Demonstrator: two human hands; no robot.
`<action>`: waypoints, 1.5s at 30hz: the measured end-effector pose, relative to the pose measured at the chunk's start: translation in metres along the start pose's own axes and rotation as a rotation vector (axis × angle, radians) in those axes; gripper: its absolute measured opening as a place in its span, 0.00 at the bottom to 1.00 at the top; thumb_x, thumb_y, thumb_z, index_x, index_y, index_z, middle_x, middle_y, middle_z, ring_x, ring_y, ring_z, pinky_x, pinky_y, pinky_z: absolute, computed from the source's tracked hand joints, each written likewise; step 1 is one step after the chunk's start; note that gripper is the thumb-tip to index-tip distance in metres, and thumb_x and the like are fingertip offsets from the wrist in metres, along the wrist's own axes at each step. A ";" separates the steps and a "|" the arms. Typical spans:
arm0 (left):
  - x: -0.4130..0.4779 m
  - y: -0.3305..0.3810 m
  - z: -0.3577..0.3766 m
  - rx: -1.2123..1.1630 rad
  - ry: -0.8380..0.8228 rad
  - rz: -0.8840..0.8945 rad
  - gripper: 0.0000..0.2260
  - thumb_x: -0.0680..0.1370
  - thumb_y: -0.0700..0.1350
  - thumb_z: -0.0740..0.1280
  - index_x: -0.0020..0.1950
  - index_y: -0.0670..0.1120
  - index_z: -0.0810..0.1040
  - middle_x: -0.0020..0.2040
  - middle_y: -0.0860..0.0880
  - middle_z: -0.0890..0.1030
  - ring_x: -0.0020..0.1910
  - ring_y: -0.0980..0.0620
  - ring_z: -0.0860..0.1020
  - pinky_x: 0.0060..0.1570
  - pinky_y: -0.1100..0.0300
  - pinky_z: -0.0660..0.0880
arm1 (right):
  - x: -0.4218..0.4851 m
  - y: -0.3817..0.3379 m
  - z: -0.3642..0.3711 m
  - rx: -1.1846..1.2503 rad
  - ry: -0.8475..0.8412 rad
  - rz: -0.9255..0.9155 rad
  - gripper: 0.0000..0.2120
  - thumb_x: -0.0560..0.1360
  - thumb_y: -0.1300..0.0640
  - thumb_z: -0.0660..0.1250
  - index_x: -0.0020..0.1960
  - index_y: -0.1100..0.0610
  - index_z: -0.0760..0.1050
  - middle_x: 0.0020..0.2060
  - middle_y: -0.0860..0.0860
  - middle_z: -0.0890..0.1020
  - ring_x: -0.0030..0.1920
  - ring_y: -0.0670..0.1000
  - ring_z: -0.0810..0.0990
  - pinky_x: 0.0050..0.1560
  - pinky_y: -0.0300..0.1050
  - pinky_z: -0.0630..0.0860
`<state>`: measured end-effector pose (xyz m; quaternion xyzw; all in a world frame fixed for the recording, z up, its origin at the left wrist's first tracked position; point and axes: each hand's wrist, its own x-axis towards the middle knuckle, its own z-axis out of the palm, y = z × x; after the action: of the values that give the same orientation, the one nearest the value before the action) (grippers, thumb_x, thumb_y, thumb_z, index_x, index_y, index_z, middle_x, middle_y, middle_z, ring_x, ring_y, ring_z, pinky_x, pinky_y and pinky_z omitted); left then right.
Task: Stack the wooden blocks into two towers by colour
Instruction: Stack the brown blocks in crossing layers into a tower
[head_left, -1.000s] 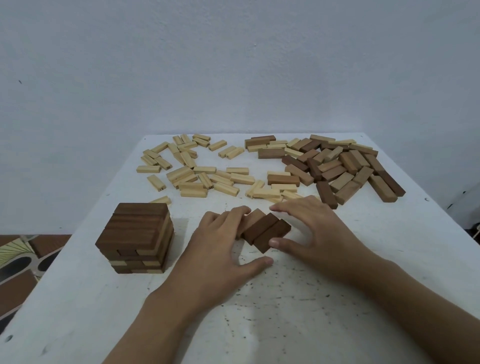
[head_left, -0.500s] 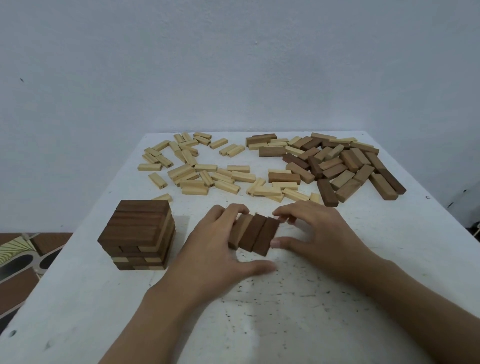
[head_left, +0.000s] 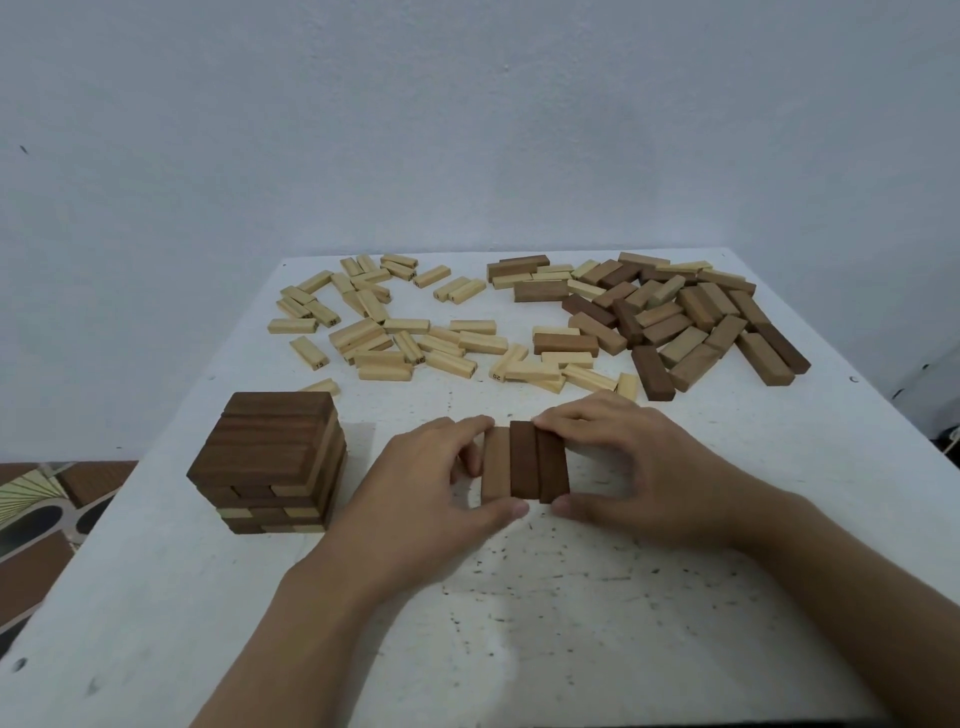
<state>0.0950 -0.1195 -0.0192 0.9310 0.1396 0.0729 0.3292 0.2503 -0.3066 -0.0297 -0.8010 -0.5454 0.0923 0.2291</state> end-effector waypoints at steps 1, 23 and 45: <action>0.000 0.000 0.000 -0.021 -0.008 -0.020 0.27 0.69 0.62 0.78 0.65 0.60 0.74 0.46 0.58 0.77 0.46 0.60 0.75 0.47 0.58 0.76 | 0.001 0.000 -0.001 0.009 -0.006 -0.001 0.35 0.72 0.35 0.72 0.75 0.46 0.70 0.66 0.35 0.73 0.68 0.32 0.63 0.63 0.29 0.61; 0.000 -0.003 -0.001 0.002 -0.153 0.043 0.33 0.64 0.67 0.77 0.67 0.64 0.72 0.55 0.65 0.68 0.54 0.69 0.69 0.45 0.69 0.66 | -0.003 -0.005 -0.002 0.055 -0.037 0.028 0.35 0.65 0.32 0.77 0.67 0.41 0.74 0.58 0.35 0.73 0.64 0.40 0.69 0.62 0.40 0.71; 0.001 -0.001 -0.005 -0.078 -0.153 0.063 0.26 0.63 0.61 0.81 0.57 0.60 0.78 0.51 0.61 0.71 0.51 0.60 0.71 0.45 0.72 0.67 | 0.004 0.001 0.004 0.067 -0.072 -0.027 0.32 0.64 0.29 0.74 0.64 0.39 0.73 0.57 0.31 0.69 0.63 0.40 0.67 0.61 0.42 0.71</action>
<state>0.0943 -0.1153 -0.0162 0.9243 0.0817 0.0175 0.3724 0.2507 -0.3025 -0.0336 -0.7816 -0.5608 0.1361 0.2371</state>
